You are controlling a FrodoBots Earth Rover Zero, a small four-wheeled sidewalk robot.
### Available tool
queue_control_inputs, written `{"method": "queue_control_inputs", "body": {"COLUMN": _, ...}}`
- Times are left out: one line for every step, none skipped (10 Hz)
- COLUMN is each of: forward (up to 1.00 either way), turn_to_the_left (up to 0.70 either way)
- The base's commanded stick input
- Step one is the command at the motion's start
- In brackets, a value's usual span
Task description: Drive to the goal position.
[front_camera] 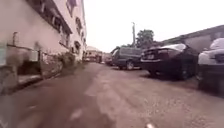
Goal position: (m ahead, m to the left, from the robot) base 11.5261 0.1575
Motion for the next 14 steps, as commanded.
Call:
{"method": "queue_control_inputs", "body": {"forward": 1.00, "turn_to_the_left": 0.12}}
{"method": "queue_control_inputs", "body": {"forward": 1.00, "turn_to_the_left": 0.12}}
{"method": "queue_control_inputs", "body": {"forward": 1.00, "turn_to_the_left": 0.12}}
{"method": "queue_control_inputs", "body": {"forward": 1.00, "turn_to_the_left": 0.12}}
{"method": "queue_control_inputs", "body": {"forward": 1.00, "turn_to_the_left": 0.12}}
{"method": "queue_control_inputs", "body": {"forward": 1.00, "turn_to_the_left": 0.12}}
{"method": "queue_control_inputs", "body": {"forward": 1.00, "turn_to_the_left": 0.12}}
{"method": "queue_control_inputs", "body": {"forward": 1.00, "turn_to_the_left": 0.12}}
{"method": "queue_control_inputs", "body": {"forward": 1.00, "turn_to_the_left": 0.12}}
{"method": "queue_control_inputs", "body": {"forward": 1.00, "turn_to_the_left": 0.12}}
{"method": "queue_control_inputs", "body": {"forward": 1.00, "turn_to_the_left": 0.12}}
{"method": "queue_control_inputs", "body": {"forward": 1.00, "turn_to_the_left": 0.12}}
{"method": "queue_control_inputs", "body": {"forward": 1.00, "turn_to_the_left": 0.12}}
{"method": "queue_control_inputs", "body": {"forward": 1.00, "turn_to_the_left": 0.12}}
